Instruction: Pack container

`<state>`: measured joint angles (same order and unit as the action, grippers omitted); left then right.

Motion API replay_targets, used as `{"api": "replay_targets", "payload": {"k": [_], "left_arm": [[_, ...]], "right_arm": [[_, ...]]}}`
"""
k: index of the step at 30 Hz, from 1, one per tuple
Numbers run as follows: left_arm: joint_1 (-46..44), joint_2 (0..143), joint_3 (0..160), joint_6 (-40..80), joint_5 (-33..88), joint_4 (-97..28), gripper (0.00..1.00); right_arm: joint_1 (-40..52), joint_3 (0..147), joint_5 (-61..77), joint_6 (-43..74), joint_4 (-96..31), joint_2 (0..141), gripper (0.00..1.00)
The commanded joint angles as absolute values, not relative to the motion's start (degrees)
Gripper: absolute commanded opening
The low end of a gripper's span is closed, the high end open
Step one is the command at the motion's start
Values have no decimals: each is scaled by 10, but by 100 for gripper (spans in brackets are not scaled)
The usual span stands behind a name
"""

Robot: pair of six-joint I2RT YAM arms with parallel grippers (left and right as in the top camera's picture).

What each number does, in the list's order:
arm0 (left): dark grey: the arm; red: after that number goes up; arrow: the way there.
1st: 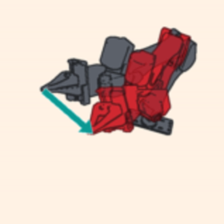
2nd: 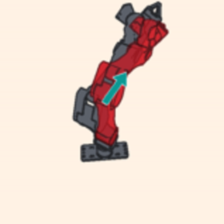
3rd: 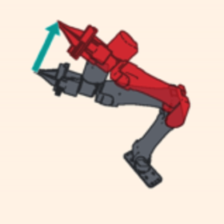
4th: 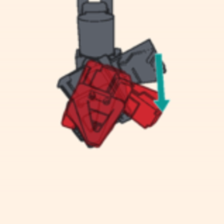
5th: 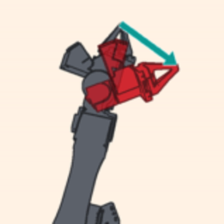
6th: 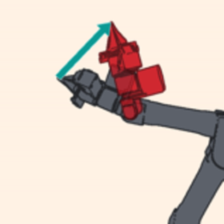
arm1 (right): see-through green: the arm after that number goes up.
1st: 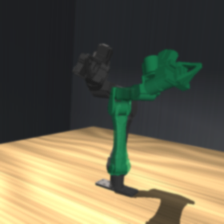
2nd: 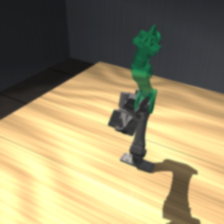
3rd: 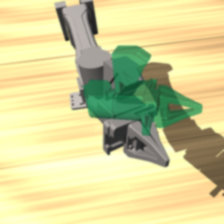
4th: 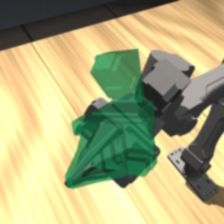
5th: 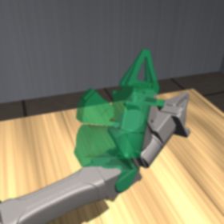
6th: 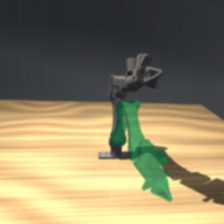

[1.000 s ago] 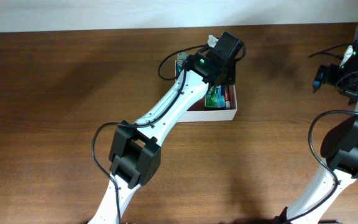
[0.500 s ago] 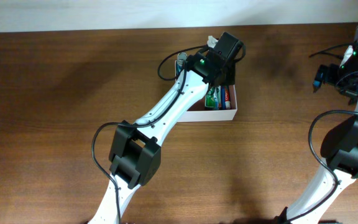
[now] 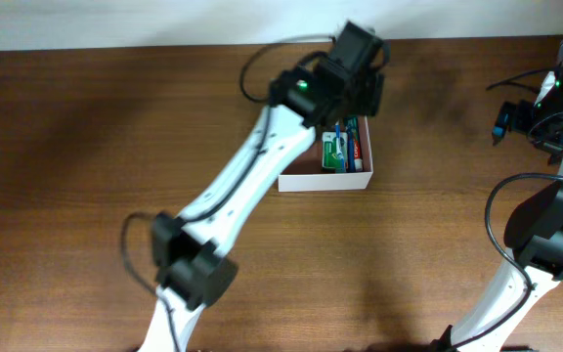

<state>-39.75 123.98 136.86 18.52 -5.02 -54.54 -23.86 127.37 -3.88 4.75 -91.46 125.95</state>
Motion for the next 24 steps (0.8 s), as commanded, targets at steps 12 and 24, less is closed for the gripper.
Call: {"api": "replay_targets", "payload": {"k": [12, 24], "left_arm": [[-335, 938, 1395, 110, -134, -752, 99], [-308, 866, 1395, 126, -122, -954, 99]], "right_arm": [[-237, 1270, -46, 54, -915, 1239, 99], [-237, 1270, -46, 54, -915, 1239, 99]]}}
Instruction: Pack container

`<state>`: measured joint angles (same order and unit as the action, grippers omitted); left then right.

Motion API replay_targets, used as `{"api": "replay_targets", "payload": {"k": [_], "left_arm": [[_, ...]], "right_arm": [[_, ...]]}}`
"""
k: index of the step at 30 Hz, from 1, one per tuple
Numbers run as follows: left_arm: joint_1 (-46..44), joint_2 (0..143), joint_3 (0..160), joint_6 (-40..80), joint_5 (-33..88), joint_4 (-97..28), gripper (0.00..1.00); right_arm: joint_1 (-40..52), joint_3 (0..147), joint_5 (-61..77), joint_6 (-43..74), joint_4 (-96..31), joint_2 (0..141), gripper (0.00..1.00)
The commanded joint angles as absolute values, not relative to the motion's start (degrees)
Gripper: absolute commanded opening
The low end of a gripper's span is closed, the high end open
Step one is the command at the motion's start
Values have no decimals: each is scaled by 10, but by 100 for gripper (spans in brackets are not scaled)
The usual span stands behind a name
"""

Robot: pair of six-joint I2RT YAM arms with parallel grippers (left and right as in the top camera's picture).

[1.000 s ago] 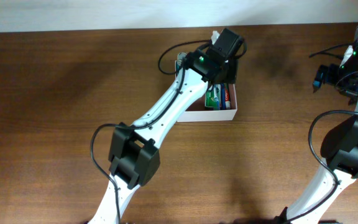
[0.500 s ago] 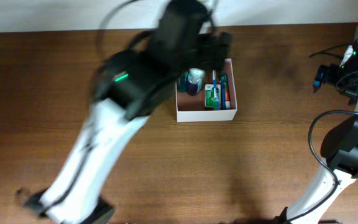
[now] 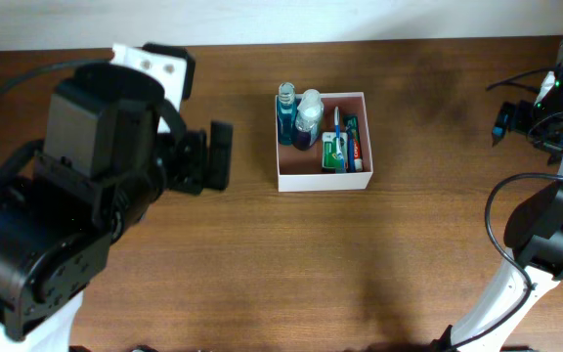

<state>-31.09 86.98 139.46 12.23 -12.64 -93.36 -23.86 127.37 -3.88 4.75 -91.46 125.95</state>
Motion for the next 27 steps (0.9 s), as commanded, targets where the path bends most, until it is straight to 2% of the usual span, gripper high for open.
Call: {"api": "replay_targets", "payload": {"k": [1, 17, 23, 27], "left_arm": [[-309, 867, 1395, 125, -107, -967, 99], [-309, 866, 1378, 120, -99, -967, 99], [-309, 864, 1279, 56, -99, -962, 99], [-306, 837, 1174, 22, -98, -909, 99]], "right_arm": [[-237, 1270, -46, 54, -915, 1239, 99], [-237, 1270, -46, 54, -915, 1239, 99], [-237, 1270, -46, 54, -915, 1239, 98], [-237, 1270, -46, 54, -915, 1239, 99]]}}
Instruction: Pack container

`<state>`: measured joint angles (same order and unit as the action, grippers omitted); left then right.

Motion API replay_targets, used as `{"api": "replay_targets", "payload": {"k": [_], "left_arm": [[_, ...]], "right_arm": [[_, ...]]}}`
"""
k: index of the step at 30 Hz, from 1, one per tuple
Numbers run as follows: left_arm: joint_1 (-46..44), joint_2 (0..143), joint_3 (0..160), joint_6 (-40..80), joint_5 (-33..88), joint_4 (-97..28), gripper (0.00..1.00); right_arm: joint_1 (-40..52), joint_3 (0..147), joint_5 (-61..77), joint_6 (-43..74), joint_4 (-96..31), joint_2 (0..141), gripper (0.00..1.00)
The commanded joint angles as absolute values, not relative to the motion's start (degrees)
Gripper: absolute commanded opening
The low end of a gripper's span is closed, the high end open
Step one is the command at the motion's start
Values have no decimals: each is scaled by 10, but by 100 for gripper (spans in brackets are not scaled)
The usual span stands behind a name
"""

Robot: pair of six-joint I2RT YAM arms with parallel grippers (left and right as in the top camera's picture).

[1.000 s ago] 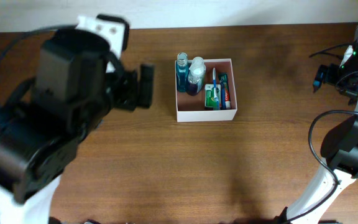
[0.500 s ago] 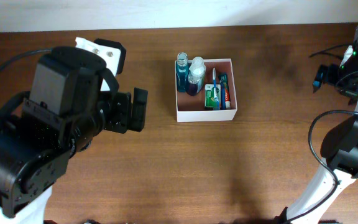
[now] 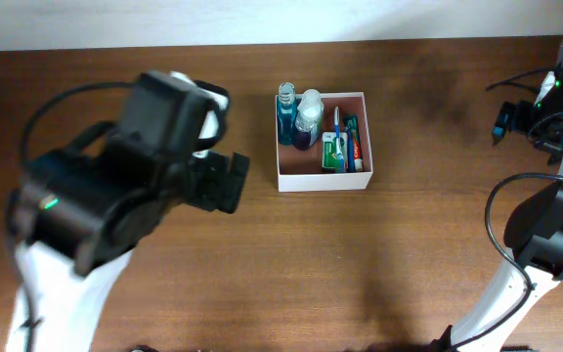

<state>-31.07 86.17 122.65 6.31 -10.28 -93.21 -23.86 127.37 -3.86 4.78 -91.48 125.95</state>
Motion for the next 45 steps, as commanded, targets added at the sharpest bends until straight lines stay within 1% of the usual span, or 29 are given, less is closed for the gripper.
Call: {"api": "replay_targets", "payload": {"k": [1, 5, 11, 16, 20, 23, 26, 32, 42, 45], "left_arm": [[-303, 824, 1141, 20, -99, -880, 99], [-273, 759, 996, 20, -83, -739, 99], [-192, 631, 733, 7, -27, -534, 99], [-131, 496, 512, -57, 44, -343, 99], [-98, 377, 364, -63, 99, -207, 99], [-87, 289, 289, -63, 108, -161, 99], [-79, 208, 243, -63, 108, -141, 99], [-61, 90, 205, -63, 108, -137, 99], [-30, 9, 172, -63, 108, -137, 99], [-29, 3, 156, -34, 110, -134, 99]], "right_arm": [[-237, 1270, -46, 54, -915, 1239, 99], [-237, 1270, -46, 54, -915, 1239, 99], [-237, 1270, -46, 54, -915, 1239, 99], [-237, 1270, -46, 54, -915, 1239, 99], [-237, 1270, -46, 54, -915, 1239, 99], [-237, 1270, -46, 54, -915, 1239, 99], [-237, 1270, -46, 54, -915, 1239, 99], [-237, 1270, -46, 54, -915, 1239, 99], [-237, 1270, -46, 54, -915, 1239, 99], [-237, 1270, -46, 54, -915, 1239, 99]]}}
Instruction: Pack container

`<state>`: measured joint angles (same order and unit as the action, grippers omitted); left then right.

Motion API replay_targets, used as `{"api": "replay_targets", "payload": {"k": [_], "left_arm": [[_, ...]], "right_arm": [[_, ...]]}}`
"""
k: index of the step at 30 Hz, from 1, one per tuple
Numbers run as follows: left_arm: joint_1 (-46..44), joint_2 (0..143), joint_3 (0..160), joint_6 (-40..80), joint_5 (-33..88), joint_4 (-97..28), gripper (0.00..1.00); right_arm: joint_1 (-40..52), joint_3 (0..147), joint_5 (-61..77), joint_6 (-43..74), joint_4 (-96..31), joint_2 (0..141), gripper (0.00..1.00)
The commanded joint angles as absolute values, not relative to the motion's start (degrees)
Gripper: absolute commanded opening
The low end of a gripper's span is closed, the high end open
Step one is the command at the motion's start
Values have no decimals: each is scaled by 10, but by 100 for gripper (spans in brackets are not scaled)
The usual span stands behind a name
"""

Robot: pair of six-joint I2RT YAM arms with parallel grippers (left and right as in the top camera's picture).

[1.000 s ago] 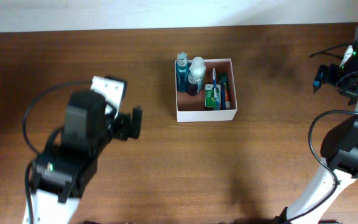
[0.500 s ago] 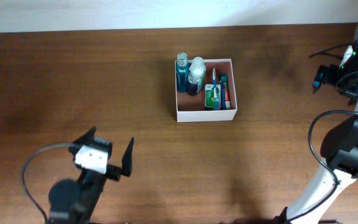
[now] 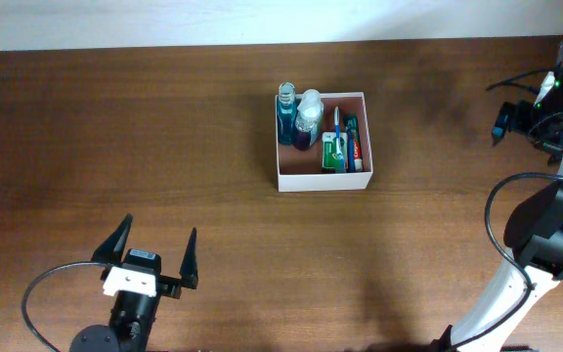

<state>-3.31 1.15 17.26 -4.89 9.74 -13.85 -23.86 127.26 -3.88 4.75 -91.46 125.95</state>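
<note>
A white open box [image 3: 323,180] stands on the brown table at centre back. Inside it are a blue bottle [image 3: 286,108] and a clear bottle with a white cap [image 3: 309,112] upright at the left, and a toothbrush, a green pack [image 3: 333,152] and a tube lying at the right. My left gripper [image 3: 154,252] is at the table's near left, open, nothing between its fingers, far from the box. My right arm rises along the right edge; its gripper does not show clearly.
A bare brown tabletop [image 3: 164,127] surrounds the box. A pale wall strip runs along the far edge. Black cables loop beside the right arm [image 3: 501,215] and by the left arm's base.
My left arm has dropped back from the left middle of the table to the near left edge, its gripper open. The box, its contents and the right arm are unchanged.
First my left arm reached over the box, hiding its left half. Then it was off to the left, and the two bottles showed standing in the box. It stayed high at the left, and now rests low at the near edge, open.
</note>
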Motion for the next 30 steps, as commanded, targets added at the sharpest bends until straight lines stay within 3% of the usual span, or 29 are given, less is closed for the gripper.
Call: {"api": "replay_targets", "payload": {"k": [1, 14, 30], "left_arm": [[-29, 3, 148, -21, 109, -125, 99], [-29, 3, 4, 7, 107, 131, 99], [-23, 3, 5, 19, 67, -41, 99]], "right_arm": [[-237, 1270, -46, 54, -915, 1239, 99], [-237, 1270, -46, 54, -915, 1239, 99], [-237, 1270, -46, 54, -915, 1239, 99]]}}
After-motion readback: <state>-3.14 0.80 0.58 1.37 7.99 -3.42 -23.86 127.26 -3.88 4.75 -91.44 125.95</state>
